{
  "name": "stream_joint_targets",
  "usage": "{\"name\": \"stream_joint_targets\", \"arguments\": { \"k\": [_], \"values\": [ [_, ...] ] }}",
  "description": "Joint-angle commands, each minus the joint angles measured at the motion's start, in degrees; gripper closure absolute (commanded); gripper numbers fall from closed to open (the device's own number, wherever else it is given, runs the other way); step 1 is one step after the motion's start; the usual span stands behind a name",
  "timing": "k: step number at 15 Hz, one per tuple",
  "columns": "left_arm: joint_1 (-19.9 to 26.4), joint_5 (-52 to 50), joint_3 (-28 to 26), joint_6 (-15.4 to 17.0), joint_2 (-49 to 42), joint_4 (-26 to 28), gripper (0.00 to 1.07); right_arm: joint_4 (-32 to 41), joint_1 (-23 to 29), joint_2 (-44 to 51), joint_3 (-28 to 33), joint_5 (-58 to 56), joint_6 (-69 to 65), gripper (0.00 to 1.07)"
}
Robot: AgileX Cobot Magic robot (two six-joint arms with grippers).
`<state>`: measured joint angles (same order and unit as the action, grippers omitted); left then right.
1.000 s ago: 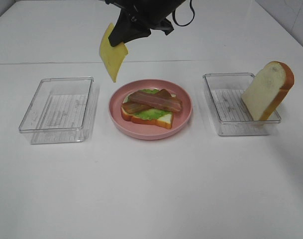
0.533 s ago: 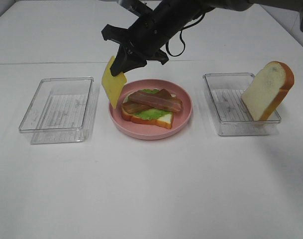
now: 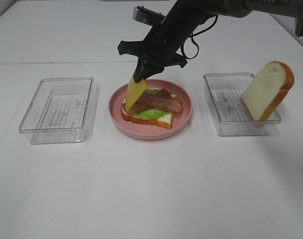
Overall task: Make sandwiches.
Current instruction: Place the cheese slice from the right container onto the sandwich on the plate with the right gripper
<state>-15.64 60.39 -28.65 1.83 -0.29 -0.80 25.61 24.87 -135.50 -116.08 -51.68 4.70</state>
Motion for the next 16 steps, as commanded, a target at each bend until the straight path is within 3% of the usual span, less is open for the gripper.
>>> {"name": "stream_joint_targets", "arguments": {
  "k": [1, 6, 8, 11, 12, 16],
  "values": [
    [-0.1, -0.5, 0.1, 0.0, -1.3, 0.3, 0.41, -0.7, -1.0, -0.1, -0.1, 0.2, -1.0, 1.07],
    [-0.1, -0.5, 0.1, 0.0, -1.3, 0.3, 0.41, -1.9, -1.5, -0.1, -0.1, -2.8, -1.0, 1.04],
    [-0.1, -0.5, 0.1, 0.0, -1.3, 0.3, 0.41, -2.4, -1.5, -0.1, -0.1, -2.9, -1.0, 0.89],
    [-0.1, -0.5, 0.1, 0.0, -1.3, 0.3, 0.41, -6.6, -1.5, -0.1, -0.1, -3.0, -3.4, 0.40],
    [-0.1, -0.5, 0.1, 0.0, -1.3, 0.3, 0.41, -8.5, -1.5, 0.1, -0.1, -3.1, -3.8, 0.29],
    [-0.1, -0.5, 0.1, 0.0, -1.3, 0.3, 0.41, -13.8, -1.5, 1.5, -0.1, -4.5, -3.9, 0.27]
  ]
}}
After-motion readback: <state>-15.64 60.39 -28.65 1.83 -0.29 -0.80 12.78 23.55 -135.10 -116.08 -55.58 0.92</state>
